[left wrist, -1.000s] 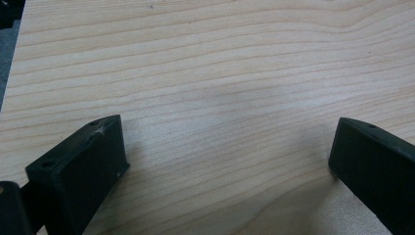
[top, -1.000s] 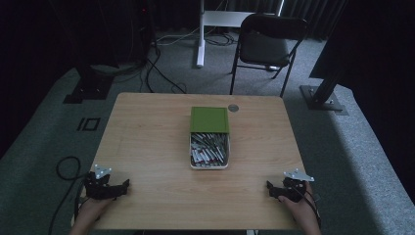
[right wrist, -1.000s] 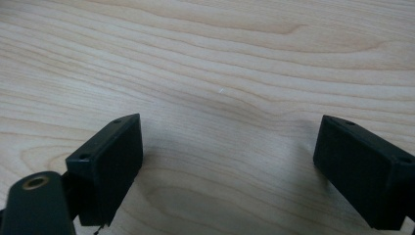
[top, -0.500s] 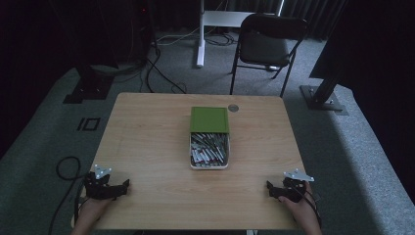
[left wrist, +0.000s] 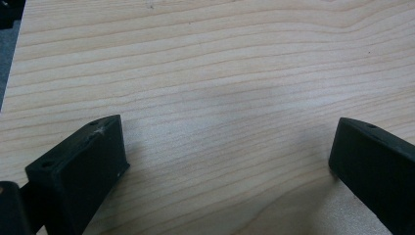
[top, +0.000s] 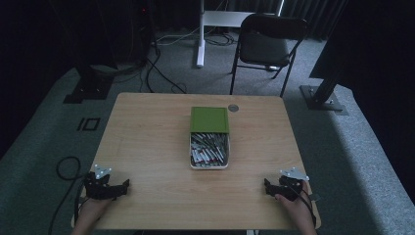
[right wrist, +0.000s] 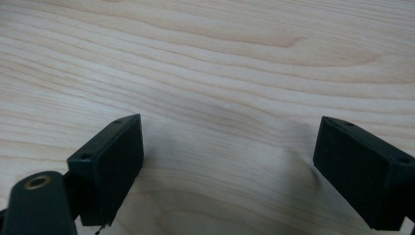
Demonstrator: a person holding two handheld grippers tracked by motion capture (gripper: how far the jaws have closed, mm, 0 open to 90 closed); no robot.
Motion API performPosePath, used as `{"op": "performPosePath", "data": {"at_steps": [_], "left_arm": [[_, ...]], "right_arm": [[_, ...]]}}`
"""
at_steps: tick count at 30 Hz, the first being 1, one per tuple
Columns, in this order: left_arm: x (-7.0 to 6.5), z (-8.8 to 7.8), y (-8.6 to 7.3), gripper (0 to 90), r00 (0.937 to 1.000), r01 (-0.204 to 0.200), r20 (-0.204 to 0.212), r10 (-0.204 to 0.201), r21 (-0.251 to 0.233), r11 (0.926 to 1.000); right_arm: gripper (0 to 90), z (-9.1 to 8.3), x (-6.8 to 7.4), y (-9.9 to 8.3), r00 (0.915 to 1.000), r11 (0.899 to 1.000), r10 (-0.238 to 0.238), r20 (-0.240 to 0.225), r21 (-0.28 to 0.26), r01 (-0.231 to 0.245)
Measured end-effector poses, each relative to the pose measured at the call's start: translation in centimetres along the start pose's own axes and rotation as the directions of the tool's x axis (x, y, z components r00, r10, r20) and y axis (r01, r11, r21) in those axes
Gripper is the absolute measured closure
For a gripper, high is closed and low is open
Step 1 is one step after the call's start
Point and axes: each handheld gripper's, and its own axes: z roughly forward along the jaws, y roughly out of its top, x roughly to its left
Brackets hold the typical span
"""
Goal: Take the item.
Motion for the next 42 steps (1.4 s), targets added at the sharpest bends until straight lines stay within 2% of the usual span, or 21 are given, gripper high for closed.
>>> {"op": "performPosePath", "data": {"at_steps": [6, 13, 25, 39, 42], "left_arm": [[0.0, 0.0, 0.0, 1.3, 1.0000, 0.000, 0.000, 0.000, 0.000, 1.0000], [0.0, 0.0, 0.0, 1.3, 1.0000, 0.000, 0.000, 0.000, 0.000, 1.0000], [0.0, 0.0, 0.0, 1.3, 1.0000, 0.000, 0.000, 0.000, 0.001, 1.0000], [0.0, 0.0, 0.0, 1.3, 1.0000, 0.001, 0.000, -0.001, 0.000, 1.0000], [0.0, 0.0, 0.0, 1.3, 1.0000, 0.001, 0.000, -0.001, 0.000, 1.0000]], "right_arm": [[11.5, -0.2, 0.6, 0.9, 0.9996, 1.000, -0.015, -0.023, -0.023, 0.014], [13.6, -1.1, 1.3, 3.0, 0.9990, 0.997, -0.023, -0.039, -0.073, 0.020], [14.0, -2.5, 3.4, 6.9, 0.9933, 0.986, -0.091, -0.072, -0.147, 0.079], [14.2, -3.2, 6.5, 10.3, 0.9784, 0.968, -0.164, -0.125, -0.212, 0.135], [14.3, -3.2, 7.6, 11.1, 0.9718, 0.961, -0.184, -0.148, -0.235, 0.146]]}}
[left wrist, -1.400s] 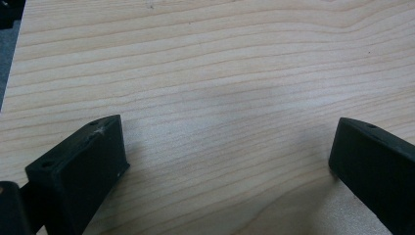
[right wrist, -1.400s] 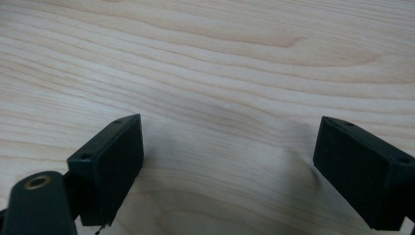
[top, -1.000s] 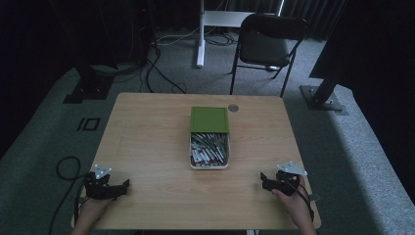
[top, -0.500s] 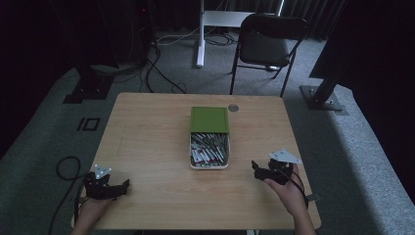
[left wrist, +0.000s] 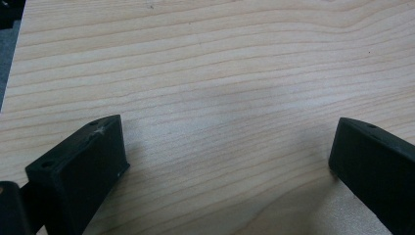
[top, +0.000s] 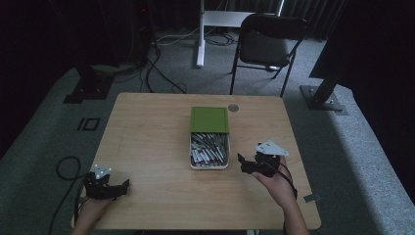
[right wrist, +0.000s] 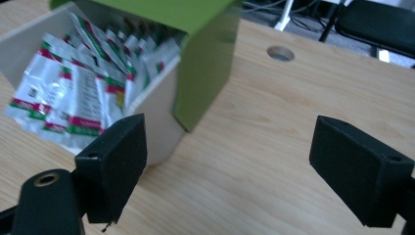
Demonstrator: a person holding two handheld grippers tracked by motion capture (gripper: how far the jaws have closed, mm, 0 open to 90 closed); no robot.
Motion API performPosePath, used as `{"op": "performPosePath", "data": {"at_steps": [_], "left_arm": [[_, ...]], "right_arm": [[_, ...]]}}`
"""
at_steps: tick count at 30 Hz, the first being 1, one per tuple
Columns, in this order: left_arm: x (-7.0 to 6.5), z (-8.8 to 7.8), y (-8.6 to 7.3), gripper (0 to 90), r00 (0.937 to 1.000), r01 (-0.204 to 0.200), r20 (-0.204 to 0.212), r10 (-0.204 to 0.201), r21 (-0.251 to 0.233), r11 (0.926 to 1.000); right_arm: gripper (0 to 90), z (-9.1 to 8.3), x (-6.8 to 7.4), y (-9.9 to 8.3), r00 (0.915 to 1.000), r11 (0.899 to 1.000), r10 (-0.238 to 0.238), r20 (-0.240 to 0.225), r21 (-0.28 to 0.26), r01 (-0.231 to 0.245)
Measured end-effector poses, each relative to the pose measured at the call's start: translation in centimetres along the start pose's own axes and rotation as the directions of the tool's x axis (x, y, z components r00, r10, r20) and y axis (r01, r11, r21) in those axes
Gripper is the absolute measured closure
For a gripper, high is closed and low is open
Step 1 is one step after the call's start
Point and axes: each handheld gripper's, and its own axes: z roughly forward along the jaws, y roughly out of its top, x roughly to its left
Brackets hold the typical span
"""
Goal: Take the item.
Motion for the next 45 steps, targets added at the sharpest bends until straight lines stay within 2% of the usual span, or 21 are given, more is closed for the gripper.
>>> {"op": "performPosePath", "data": {"at_steps": [9, 10, 21, 27, 28, 33, 38, 42, 45], "left_arm": [[0.0, 0.0, 0.0, 1.3, 1.0000, 0.000, 0.000, 0.000, 0.000, 1.0000], [0.0, 0.0, 0.0, 1.3, 1.0000, 0.000, 0.000, 0.000, 0.000, 1.0000], [0.0, 0.0, 0.0, 1.3, 1.0000, 0.001, 0.000, -0.001, 0.000, 1.0000], [0.0, 0.0, 0.0, 1.3, 1.0000, 0.000, 0.000, 0.000, 0.000, 1.0000], [0.0, 0.0, 0.0, 1.3, 1.0000, 0.001, 0.000, -0.001, 0.000, 1.0000], [0.0, 0.0, 0.0, 1.3, 1.0000, 0.000, 0.000, 0.000, 0.000, 1.0000], [0.0, 0.0, 0.0, 1.3, 1.0000, 0.000, 0.000, 0.000, 0.000, 1.0000], [0.0, 0.0, 0.0, 1.3, 1.0000, 0.000, 0.000, 0.000, 0.000, 1.0000], [0.0, 0.0, 0.0, 1.3, 1.0000, 0.000, 0.001, 0.000, 0.000, 1.0000]], "right_arm": [[15.4, 0.8, 1.8, 1.1, 0.9986, 0.999, -0.027, -0.045, -0.021, 0.026], [15.5, 1.1, 2.4, 1.5, 0.9976, 0.999, -0.033, -0.060, -0.025, 0.032], [17.0, 2.2, 4.6, 2.3, 0.9905, 0.997, -0.079, -0.112, -0.031, 0.076], [23.2, 2.8, 6.0, 2.7, 0.9854, 0.994, -0.106, -0.133, -0.046, 0.101], [28.6, 3.1, 6.6, 2.8, 0.9843, 0.993, -0.112, -0.136, -0.052, 0.106], [38.9, 3.8, 7.7, 2.6, 0.9793, 0.991, -0.135, -0.150, -0.041, 0.131], [52.8, 4.7, 8.3, 2.1, 0.9669, 0.988, -0.152, -0.205, -0.004, 0.155], [70.8, 5.1, 8.4, 1.7, 0.9646, 0.988, -0.154, -0.214, -0.002, 0.157], [78.7, 5.3, 8.4, 1.5, 0.9674, 0.986, -0.160, -0.196, 0.011, 0.165]]}}
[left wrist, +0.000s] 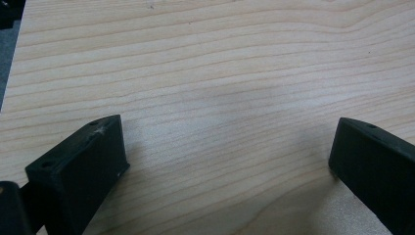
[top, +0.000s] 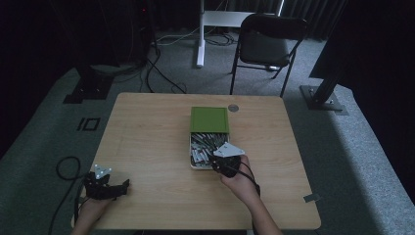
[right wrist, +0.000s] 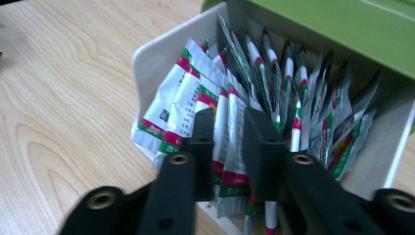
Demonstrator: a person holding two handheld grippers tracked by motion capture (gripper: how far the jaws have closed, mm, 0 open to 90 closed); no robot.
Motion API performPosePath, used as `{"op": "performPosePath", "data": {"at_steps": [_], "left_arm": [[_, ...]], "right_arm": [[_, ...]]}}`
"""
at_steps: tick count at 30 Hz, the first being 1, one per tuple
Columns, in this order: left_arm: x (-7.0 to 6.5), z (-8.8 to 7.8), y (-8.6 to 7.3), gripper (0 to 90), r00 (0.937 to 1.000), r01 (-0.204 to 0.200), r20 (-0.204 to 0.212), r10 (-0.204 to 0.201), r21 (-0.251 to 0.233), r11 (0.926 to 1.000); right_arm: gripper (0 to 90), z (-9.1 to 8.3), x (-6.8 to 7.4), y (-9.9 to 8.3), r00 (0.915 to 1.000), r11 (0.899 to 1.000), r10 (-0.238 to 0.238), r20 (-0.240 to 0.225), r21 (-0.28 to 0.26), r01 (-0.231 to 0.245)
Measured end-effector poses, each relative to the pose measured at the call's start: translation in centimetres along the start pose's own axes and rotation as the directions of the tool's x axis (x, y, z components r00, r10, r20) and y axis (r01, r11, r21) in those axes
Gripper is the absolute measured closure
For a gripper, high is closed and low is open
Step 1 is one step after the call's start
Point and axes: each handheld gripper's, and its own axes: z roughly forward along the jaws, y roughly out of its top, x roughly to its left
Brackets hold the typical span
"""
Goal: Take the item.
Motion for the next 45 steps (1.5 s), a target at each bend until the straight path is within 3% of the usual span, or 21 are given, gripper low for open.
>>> {"op": "performPosePath", "data": {"at_steps": [9, 13, 25, 28, 33, 38, 45], "left_arm": [[0.0, 0.0, 0.0, 1.3, 1.0000, -0.001, 0.000, 0.001, 0.001, 1.0000], [0.0, 0.0, 0.0, 1.3, 1.0000, 0.000, 0.000, 0.000, 0.000, 1.0000], [0.0, 0.0, 0.0, 1.3, 1.0000, -0.002, 0.000, 0.002, 0.002, 1.0000], [0.0, 0.0, 0.0, 1.4, 1.0000, -0.002, 0.000, 0.002, 0.002, 1.0000], [0.0, 0.0, 0.0, 1.3, 1.0000, -0.001, 0.000, 0.001, 0.002, 1.0000], [0.0, 0.0, 0.0, 1.3, 1.0000, 0.000, 0.000, 0.000, 0.000, 1.0000], [0.0, 0.0, 0.0, 1.3, 1.0000, 0.000, 0.000, 0.000, 0.001, 1.0000]], "right_arm": [[79.8, 1.2, 0.1, -0.6, 0.9997, 0.998, 0.004, 0.023, 0.061, -0.006], [78.9, 1.7, 0.1, -0.8, 0.9988, 0.998, 0.029, 0.040, 0.055, -0.031], [80.0, 2.7, 0.7, -1.3, 0.9941, 0.997, 0.005, 0.109, 0.080, -0.014], [86.2, 2.9, 0.8, -1.3, 0.9907, 0.996, -0.007, 0.136, 0.093, -0.006], [88.3, 2.6, 0.6, -1.0, 0.9913, 0.995, 0.011, 0.131, 0.099, -0.024], [88.4, 1.8, 0.4, -0.5, 0.9931, 0.996, 0.053, 0.105, 0.070, -0.060], [88.7, 0.7, 0.5, 0.0, 0.9952, 0.997, 0.048, 0.085, 0.053, -0.053]]}}
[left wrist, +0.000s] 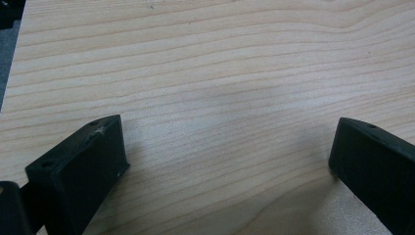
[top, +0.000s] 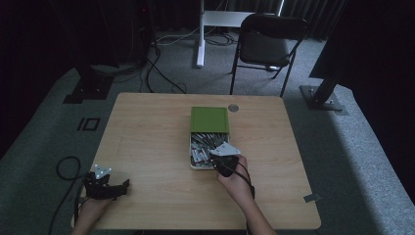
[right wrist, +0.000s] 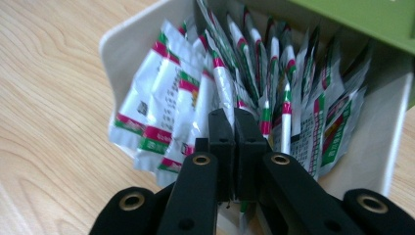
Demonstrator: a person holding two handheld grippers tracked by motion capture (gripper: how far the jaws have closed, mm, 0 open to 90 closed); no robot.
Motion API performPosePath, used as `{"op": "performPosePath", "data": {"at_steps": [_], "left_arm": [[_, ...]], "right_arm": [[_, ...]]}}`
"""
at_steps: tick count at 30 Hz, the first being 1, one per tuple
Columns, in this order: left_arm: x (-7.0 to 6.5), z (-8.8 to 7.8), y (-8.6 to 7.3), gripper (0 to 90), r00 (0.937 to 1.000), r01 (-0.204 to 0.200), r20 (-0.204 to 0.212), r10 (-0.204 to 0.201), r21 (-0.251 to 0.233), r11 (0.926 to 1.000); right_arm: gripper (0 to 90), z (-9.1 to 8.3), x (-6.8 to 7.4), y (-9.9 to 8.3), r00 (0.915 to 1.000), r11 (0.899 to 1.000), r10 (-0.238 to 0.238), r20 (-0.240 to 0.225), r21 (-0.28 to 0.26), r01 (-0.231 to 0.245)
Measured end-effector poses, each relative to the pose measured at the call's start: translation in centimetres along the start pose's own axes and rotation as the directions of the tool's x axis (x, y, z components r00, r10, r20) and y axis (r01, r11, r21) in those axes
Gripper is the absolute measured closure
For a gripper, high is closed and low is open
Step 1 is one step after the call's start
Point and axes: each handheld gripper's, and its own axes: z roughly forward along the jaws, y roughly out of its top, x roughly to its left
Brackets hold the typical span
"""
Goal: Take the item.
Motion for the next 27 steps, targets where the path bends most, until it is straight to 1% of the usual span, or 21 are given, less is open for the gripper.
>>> {"op": "performPosePath", "data": {"at_steps": [2, 3, 4, 5, 6, 7, 8, 10, 12, 14, 16, 17, 18, 19, 21, 24, 25, 26, 27], "left_arm": [[0.0, 0.0, 0.0, 1.3, 1.0000, 0.001, 0.000, -0.001, 0.000, 1.0000], [0.0, 0.0, 0.0, 1.3, 1.0000, 0.000, 0.000, 0.000, 0.000, 1.0000], [0.0, 0.0, 0.0, 1.3, 1.0000, 0.000, 0.000, 0.000, 0.001, 1.0000], [0.0, 0.0, 0.0, 1.3, 1.0000, 0.000, 0.000, 0.000, 0.001, 1.0000], [0.0, 0.0, 0.0, 1.3, 1.0000, 0.001, 0.000, -0.001, 0.000, 1.0000], [0.0, 0.0, 0.0, 1.3, 1.0000, 0.001, 0.000, -0.001, -0.001, 1.0000], [0.0, 0.0, 0.0, 1.3, 1.0000, 0.001, 0.000, -0.001, -0.001, 1.0000], [0.0, 0.0, 0.0, 1.3, 1.0000, 0.000, -0.001, 0.000, 0.000, 1.0000], [0.0, 0.0, 0.0, 1.3, 1.0000, 0.001, 0.000, -0.001, -0.001, 1.0000], [0.0, 0.0, 0.0, 1.3, 1.0000, 0.000, 0.000, 0.000, 0.001, 1.0000], [0.0, 0.0, 0.0, 1.3, 1.0000, 0.001, 0.000, -0.001, 0.001, 1.0000], [0.0, 0.0, 0.0, 1.3, 1.0000, 0.000, 0.000, 0.000, 0.000, 1.0000], [0.0, 0.0, 0.0, 1.3, 1.0000, 0.001, 0.000, -0.001, 0.001, 1.0000], [0.0, 0.0, 0.0, 1.3, 1.0000, 0.000, 0.000, 0.000, -0.001, 1.0000], [0.0, 0.0, 0.0, 1.3, 1.0000, -0.001, 0.000, 0.001, 0.000, 1.0000], [0.0, 0.0, 0.0, 1.3, 1.0000, -0.002, -0.001, 0.002, -0.001, 1.0000], [0.0, 0.0, 0.0, 1.3, 1.0000, -0.002, -0.001, 0.002, -0.001, 1.0000], [0.0, 0.0, 0.0, 1.3, 1.0000, 0.001, 0.000, -0.001, 0.000, 1.0000], [0.0, 0.0, 0.0, 1.3, 1.0000, 0.001, 0.000, -0.001, 0.000, 1.0000]], "right_arm": [[88.8, -0.6, 0.0, 0.4, 0.9998, 1.000, 0.008, -0.016, -0.017, -0.009], [88.8, -0.6, 0.0, 0.4, 0.9998, 1.000, 0.008, -0.016, -0.017, -0.009], [88.8, -1.1, 0.0, 0.8, 0.9995, 0.999, 0.012, -0.031, -0.031, -0.013], [88.8, -1.1, 0.0, 0.8, 0.9995, 0.999, 0.012, -0.031, -0.031, -0.013], [88.9, -1.7, 0.0, 1.2, 0.9988, 0.999, 0.012, -0.047, -0.050, -0.014], [88.9, -1.7, 0.0, 1.2, 0.9988, 0.999, 0.012, -0.047, -0.050, -0.014], [88.9, -2.3, -0.1, 1.7, 0.9968, 0.997, 0.031, -0.074, -0.075, -0.037], [88.9, -2.6, -0.2, 1.9, 0.9966, 0.996, 0.028, -0.077, -0.080, -0.035], [89.0, -3.1, -0.3, 2.3, 0.9964, 0.994, 0.029, -0.079, -0.100, -0.037], [88.9, -3.8, -0.7, 2.8, 0.9972, 0.992, 0.031, -0.067, -0.120, -0.039], [88.9, -3.8, -0.7, 2.8, 0.9972, 0.992, 0.031, -0.067, -0.120, -0.039], [89.0, -4.5, -1.3, 3.2, 0.9982, 0.989, 0.038, -0.046, -0.138, -0.044], [89.0, -4.5, -1.3, 3.2, 0.9982, 0.989, 0.038, -0.046, -0.138, -0.044], [88.9, -4.9, -1.8, 3.4, 0.9989, 0.987, 0.040, -0.023, -0.156, -0.043], [88.9, -5.3, -2.3, 3.5, 0.9989, 0.984, 0.046, 0.001, -0.173, -0.045], [88.9, -5.8, -3.3, 3.6, 0.9978, 0.982, 0.055, 0.038, -0.183, -0.048], [88.9, -5.8, -3.3, 3.6, 0.9978, 0.982, 0.055, 0.038, -0.183, -0.048], [88.9, -6.0, -4.1, 3.6, 0.9962, 0.982, 0.061, 0.063, -0.184, -0.049], [88.9, -6.0, -4.1, 3.6, 0.9962, 0.982, 0.061, 0.063, -0.184, -0.049]]}}
